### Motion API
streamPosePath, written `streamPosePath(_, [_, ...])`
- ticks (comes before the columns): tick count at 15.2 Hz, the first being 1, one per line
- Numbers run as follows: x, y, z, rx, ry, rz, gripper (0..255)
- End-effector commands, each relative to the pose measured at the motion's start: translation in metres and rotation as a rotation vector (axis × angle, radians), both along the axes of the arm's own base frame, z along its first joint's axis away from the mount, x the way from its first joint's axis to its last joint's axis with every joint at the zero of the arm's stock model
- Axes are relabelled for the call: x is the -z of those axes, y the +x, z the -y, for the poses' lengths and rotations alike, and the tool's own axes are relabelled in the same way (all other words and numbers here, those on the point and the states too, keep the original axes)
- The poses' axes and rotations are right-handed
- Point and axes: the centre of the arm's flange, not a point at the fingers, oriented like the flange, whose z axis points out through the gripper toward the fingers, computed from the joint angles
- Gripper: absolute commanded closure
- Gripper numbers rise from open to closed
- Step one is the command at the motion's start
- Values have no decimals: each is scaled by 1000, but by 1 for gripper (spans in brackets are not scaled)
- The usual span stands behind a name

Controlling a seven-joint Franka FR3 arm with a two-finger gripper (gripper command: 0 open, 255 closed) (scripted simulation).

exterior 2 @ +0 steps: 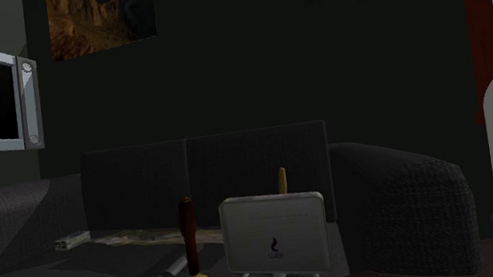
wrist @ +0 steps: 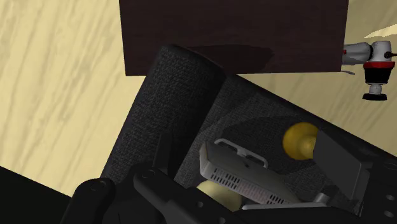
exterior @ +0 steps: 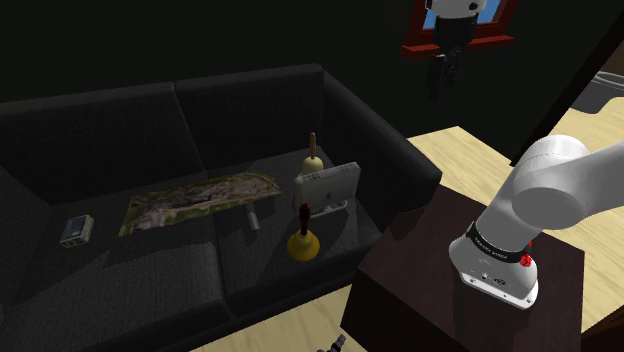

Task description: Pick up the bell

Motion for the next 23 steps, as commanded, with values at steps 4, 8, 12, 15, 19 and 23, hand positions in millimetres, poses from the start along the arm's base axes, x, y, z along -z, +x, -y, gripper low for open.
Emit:
streamPosePath(4, [24,30,4,5,11,11,0])
streamPosePath(8, [55,69,9,11,27,26,0])
streamPosePath(12, [86,110,13,17,42,40,0])
streamPosePath(15, [109,140,17,21,54,52,0])
streamPosePath(19, [139,181,21,27,69,66,0])
streamPosePath(23, [169,223,25,33,84,81,0])
